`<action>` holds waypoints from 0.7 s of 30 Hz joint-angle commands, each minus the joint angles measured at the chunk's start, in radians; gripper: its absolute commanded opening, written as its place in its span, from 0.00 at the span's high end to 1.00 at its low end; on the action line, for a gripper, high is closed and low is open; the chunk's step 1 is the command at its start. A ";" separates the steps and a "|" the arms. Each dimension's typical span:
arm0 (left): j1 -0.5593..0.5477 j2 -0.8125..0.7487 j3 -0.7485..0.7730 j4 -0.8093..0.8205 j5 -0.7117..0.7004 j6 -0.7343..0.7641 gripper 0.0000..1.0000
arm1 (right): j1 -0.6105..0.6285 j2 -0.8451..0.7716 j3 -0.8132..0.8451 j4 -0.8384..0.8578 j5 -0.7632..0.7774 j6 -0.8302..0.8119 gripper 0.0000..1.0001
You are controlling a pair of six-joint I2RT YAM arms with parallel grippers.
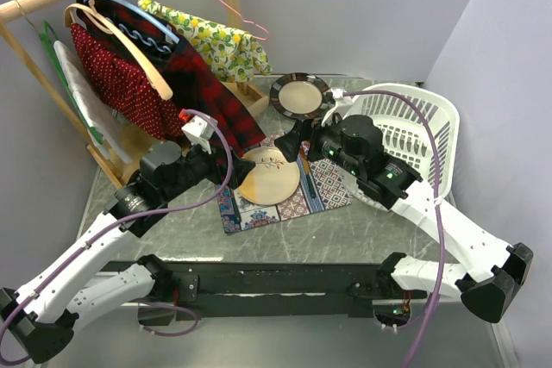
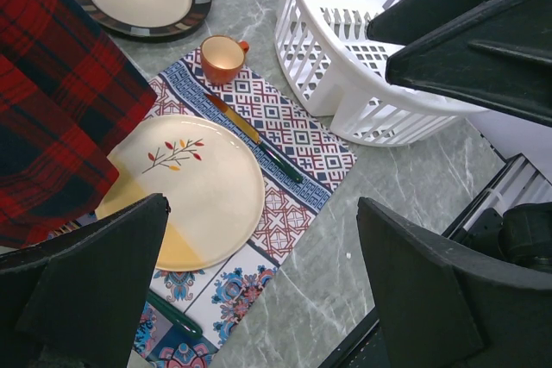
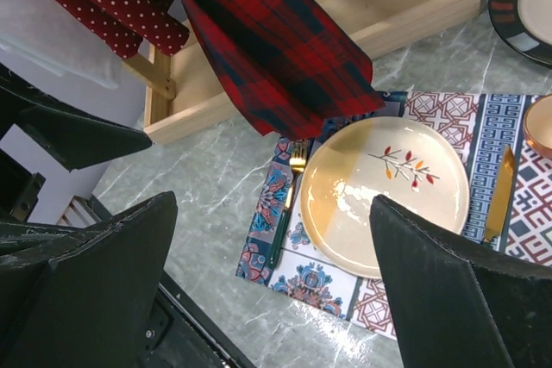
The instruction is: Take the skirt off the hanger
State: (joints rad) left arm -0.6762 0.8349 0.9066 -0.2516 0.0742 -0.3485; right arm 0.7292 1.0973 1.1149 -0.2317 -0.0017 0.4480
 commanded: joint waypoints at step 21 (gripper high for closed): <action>0.004 -0.054 -0.011 0.034 -0.068 0.031 0.03 | -0.132 0.334 0.545 0.143 -0.019 -0.345 0.01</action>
State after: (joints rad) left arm -0.6754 0.8131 0.9031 -0.2520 0.0292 -0.3370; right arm 0.6704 1.3422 1.4986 -0.1600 0.0753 0.1753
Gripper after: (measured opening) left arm 0.969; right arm 0.996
